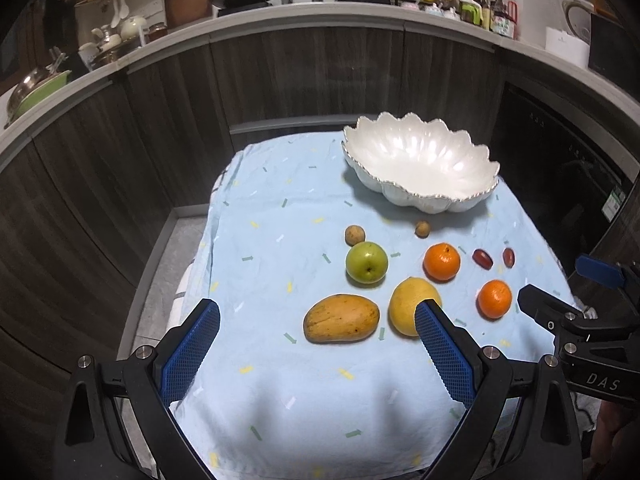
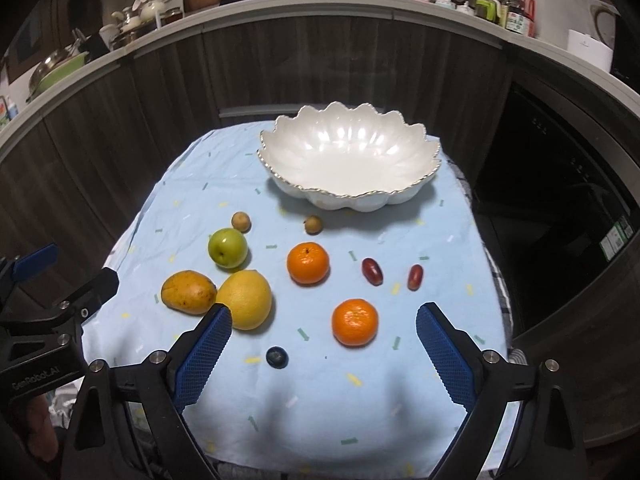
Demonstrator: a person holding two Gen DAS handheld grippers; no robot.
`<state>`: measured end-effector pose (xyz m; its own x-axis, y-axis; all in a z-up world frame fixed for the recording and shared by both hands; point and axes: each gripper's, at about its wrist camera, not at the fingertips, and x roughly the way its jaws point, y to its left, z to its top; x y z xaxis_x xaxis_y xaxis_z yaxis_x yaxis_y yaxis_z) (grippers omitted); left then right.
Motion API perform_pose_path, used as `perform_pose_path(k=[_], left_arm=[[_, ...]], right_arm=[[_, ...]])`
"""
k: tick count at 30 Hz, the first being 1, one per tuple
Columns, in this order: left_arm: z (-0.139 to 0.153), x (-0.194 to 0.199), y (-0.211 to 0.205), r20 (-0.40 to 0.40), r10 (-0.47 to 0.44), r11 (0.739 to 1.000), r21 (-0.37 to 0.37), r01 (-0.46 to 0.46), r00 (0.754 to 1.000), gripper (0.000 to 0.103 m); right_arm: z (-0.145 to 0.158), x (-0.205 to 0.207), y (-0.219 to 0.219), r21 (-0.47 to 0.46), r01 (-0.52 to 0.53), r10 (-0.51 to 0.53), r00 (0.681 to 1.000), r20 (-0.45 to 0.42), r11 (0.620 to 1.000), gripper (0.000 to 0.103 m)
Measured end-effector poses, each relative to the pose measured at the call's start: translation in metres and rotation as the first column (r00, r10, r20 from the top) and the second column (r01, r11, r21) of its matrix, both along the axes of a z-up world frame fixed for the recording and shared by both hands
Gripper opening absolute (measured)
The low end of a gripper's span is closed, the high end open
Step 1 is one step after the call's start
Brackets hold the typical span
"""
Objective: Organize fruits
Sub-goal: 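Move the left tool to the mango while the right tool approaches the blueberry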
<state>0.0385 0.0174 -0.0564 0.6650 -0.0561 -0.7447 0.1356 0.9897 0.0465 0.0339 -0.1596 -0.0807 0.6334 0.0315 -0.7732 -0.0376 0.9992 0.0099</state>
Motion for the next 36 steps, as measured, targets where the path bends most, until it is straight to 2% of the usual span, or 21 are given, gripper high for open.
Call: perform_pose_path(k=[16,27,32,36], left_arm=[[-0.058,0.036,-0.002,-0.156,-0.13,0.991,-0.011,0.13,0.979,0.1],[-0.087,0.056,-0.003,-0.219,-0.155,0.988,-0.028,0.153,0.963,0.1],[-0.097,0.064,-0.006,-0.239,-0.173,0.985,-0.034,0.17,0.956,0.098],[-0.104,0.068,-0.007,-0.25,-0.189,0.982,-0.039,0.185,0.95,0.098]], right_arm=[[-0.048,0.02,0.019,-0.02,-0.069,0.066,0.988,-0.142,0.997,0.078],[-0.079,0.032,0.026,-0.012,-0.086,0.08,0.967,-0.243,0.996,0.071],[-0.089,0.037,0.028,-0.007,-0.09,0.084,0.955,-0.284,0.996,0.06],[-0.095,0.038,0.028,-0.006,-0.087,0.081,0.95,-0.303,0.996,0.06]])
